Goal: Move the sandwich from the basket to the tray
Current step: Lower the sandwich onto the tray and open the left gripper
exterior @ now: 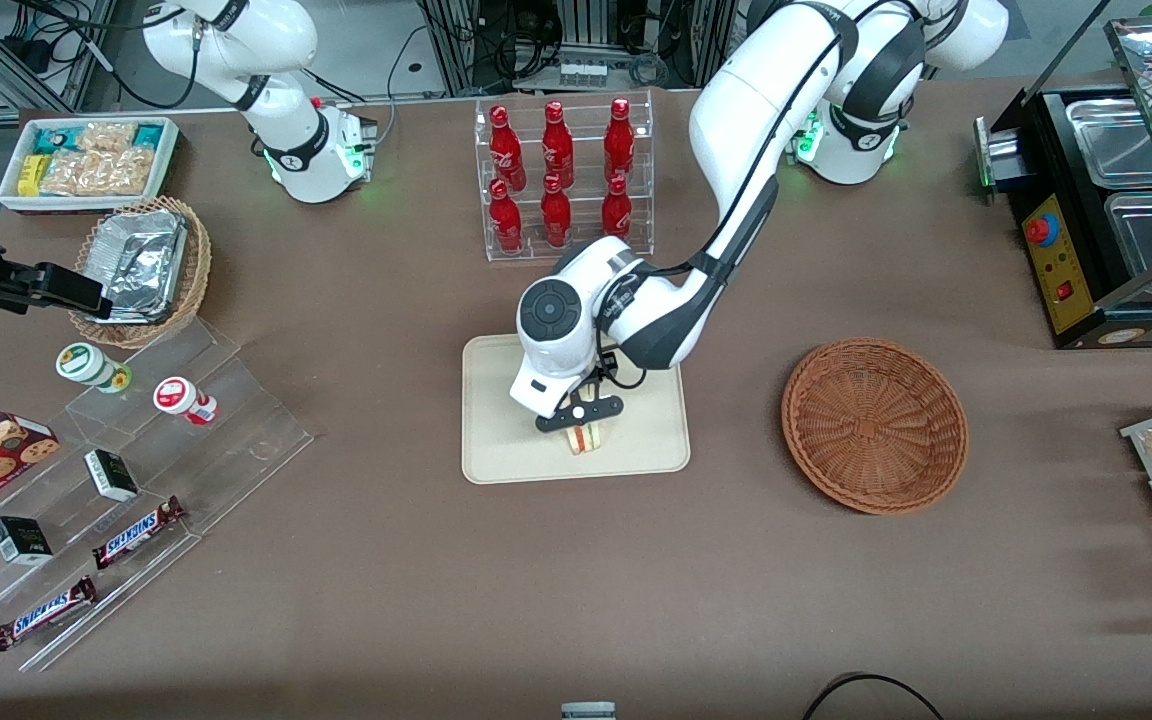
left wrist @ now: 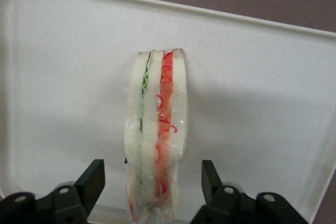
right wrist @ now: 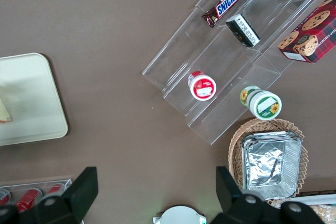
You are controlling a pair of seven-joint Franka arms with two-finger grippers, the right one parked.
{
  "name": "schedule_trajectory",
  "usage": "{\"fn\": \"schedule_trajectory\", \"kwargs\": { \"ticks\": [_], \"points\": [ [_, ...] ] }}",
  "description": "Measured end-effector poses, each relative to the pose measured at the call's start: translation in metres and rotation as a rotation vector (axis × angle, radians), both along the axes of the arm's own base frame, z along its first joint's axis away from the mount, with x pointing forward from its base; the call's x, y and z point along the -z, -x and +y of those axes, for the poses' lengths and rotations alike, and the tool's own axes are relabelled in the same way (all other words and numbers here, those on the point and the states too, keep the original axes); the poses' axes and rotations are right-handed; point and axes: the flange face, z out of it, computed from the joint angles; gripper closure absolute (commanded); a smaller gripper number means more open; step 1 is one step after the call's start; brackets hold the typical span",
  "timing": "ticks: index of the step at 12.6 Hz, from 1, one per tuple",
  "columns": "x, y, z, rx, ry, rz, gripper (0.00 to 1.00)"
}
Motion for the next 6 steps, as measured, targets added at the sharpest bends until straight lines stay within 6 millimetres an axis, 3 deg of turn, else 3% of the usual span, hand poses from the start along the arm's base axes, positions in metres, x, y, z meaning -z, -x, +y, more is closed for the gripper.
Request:
{"fn": "schedule_trajectory", "kwargs": {
  "ticks": [3, 6],
  "points": [
    [-0.027, -0.005, -0.001, 0.004, 0.019, -0.027, 0.0],
    [-0.078, -0.003, 0.004, 0.015, 0.014, -0.03, 0.0]
  ]
}}
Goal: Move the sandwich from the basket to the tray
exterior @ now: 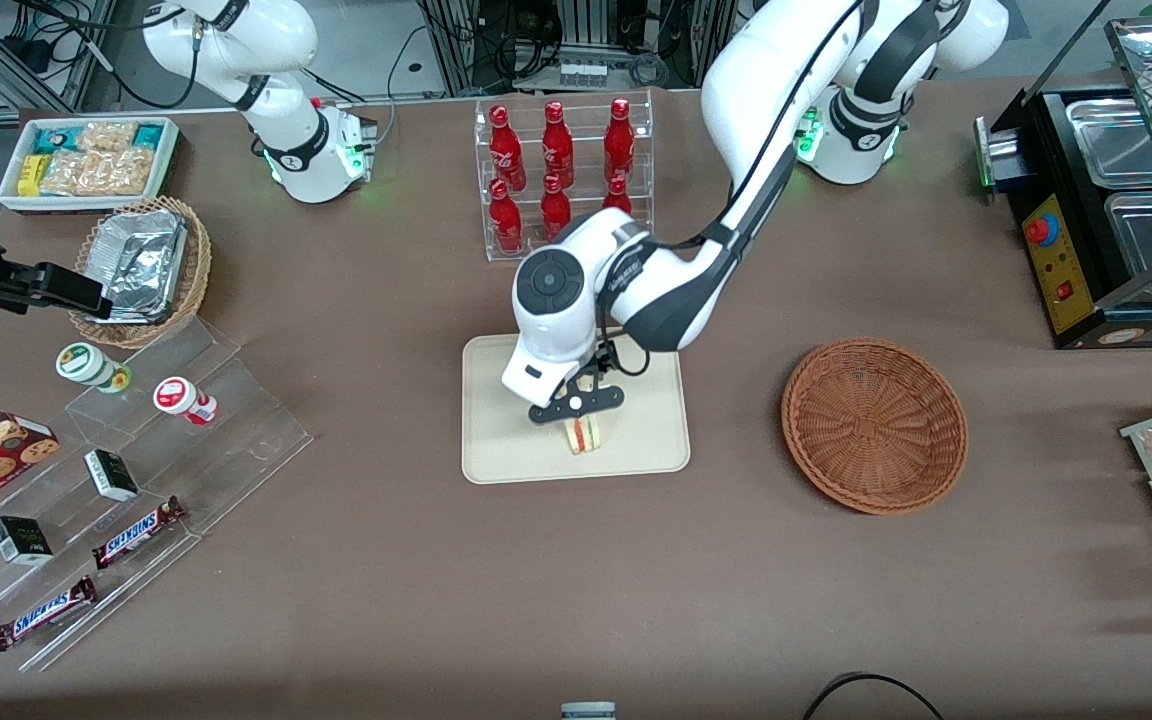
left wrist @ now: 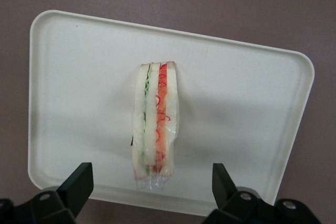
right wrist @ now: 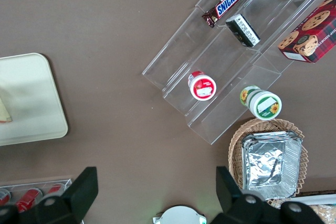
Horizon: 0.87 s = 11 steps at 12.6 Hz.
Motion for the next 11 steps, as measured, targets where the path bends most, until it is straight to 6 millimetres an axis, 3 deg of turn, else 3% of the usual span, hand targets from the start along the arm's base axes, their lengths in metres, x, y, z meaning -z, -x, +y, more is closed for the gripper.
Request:
{"fn": "schedule_trajectory", "kwargs": {
  "ticks": [3, 5, 7, 11],
  "points": [
    [-0.046, 0.003, 0.008, 0.011, -0.003, -0.014, 0.0],
    [-0.058, -0.004, 0.029, 0.022, -0.016, -0.018, 0.0],
    [-0.062, -0.019, 0.069, 0.057, -0.032, -0.003, 0.0],
    [-0.078, -0.049, 0.167, 0.129, -0.043, 0.027, 0.0]
  ]
}}
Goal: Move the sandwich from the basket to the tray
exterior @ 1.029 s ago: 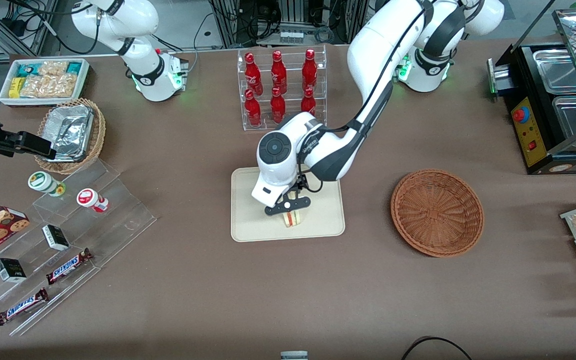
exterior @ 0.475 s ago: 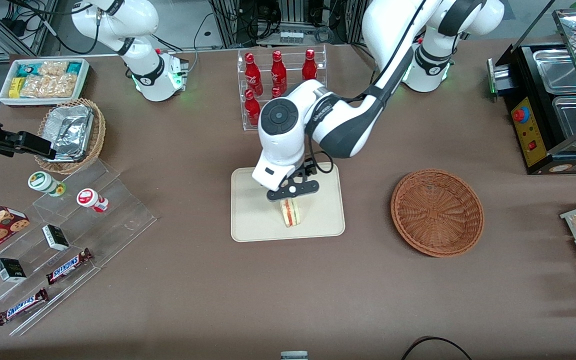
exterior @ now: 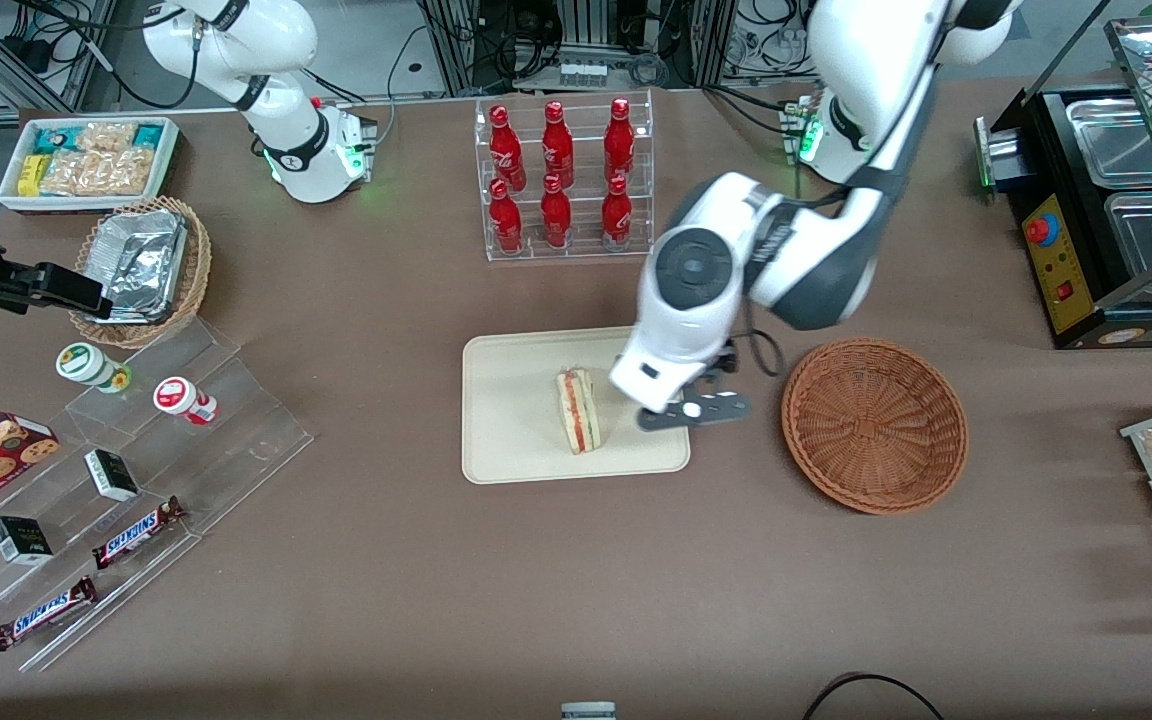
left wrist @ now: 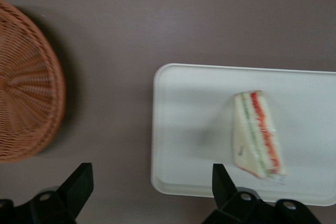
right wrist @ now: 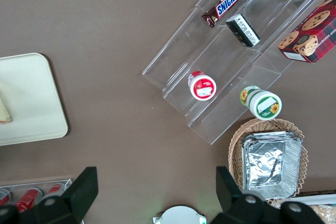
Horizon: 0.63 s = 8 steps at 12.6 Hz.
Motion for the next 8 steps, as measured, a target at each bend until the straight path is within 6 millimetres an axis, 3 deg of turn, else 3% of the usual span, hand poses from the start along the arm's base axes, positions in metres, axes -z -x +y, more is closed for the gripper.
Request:
{"fn": "schedule_trajectory", "kwargs": {
  "ticks": [8],
  "points": [
    [-0.051, -0.003, 0.191, 0.163, 0.027, 0.01, 0.0]
  ]
}}
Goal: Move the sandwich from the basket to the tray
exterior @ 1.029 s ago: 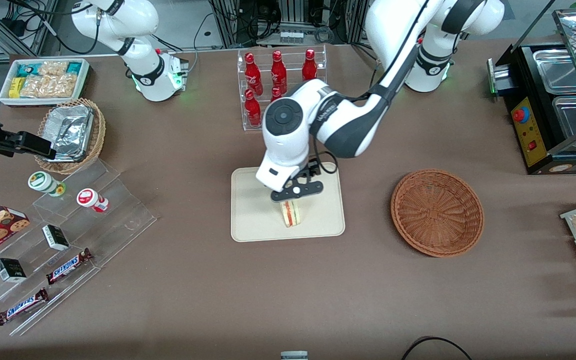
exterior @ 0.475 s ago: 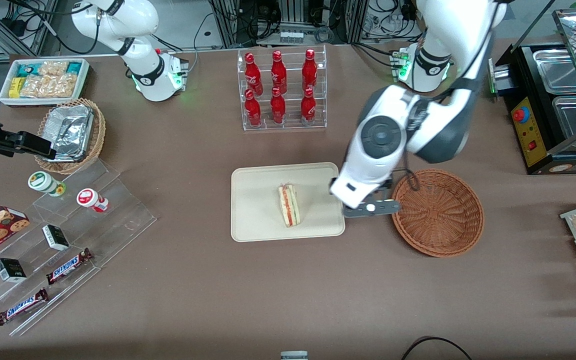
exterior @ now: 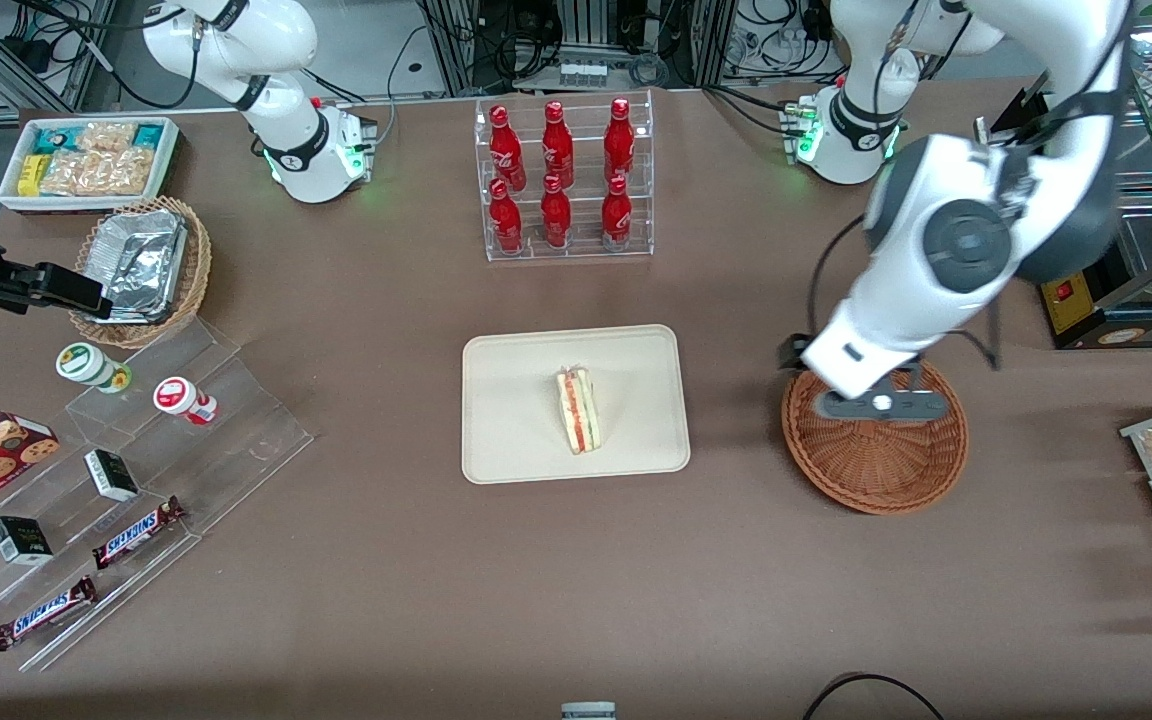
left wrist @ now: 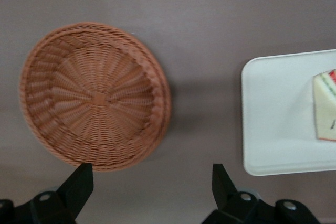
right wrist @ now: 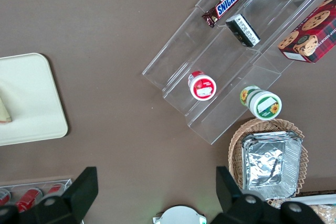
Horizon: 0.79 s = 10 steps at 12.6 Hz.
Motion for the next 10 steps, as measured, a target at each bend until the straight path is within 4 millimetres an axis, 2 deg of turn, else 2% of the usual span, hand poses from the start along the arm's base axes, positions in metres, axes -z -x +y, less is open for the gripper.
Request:
{"fn": "schedule_trajectory", "kwargs": {
  "ticks": [3, 5, 10],
  "points": [
    [-0.021, 0.012, 0.065, 0.058, 0.007, 0.024, 0.0],
    [-0.043, 0.022, 0.095, 0.059, 0.009, 0.036, 0.0],
    [-0.093, 0.054, 0.119, 0.036, 0.004, 0.041, 0.0]
  ]
}}
